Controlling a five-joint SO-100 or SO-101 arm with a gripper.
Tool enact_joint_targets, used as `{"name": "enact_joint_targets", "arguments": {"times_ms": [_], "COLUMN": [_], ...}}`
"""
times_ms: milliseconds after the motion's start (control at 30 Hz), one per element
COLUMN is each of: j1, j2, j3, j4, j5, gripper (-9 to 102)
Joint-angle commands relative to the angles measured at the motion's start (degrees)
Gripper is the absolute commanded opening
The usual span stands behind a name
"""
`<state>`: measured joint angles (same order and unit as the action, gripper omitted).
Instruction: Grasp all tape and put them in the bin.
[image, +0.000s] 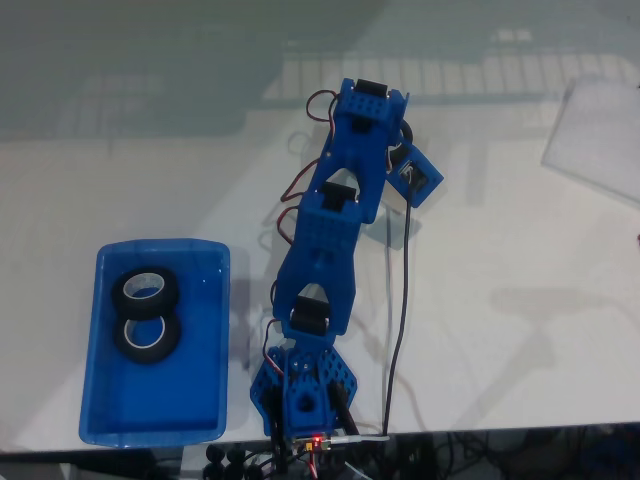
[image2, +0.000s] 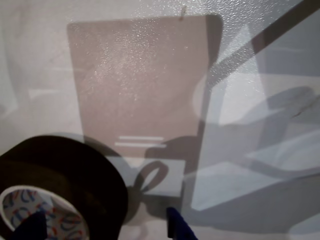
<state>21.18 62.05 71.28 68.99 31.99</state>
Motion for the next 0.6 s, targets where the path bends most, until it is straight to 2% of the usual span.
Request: {"name": "enact_joint_targets", "arguments": {"times_ms": [0,200,300,567], "j1": [0.6,1.3,1.3,1.3], "j2": [-1.3,-6.6,-8.3,-7.8], "j3": [-5.5,-11.4,-13.0,-12.8], "j4": [1.8,4.0,4.2,4.4], "j5": [0.3,0.7,0.4,1.4], "gripper": [30,21,0,0]}}
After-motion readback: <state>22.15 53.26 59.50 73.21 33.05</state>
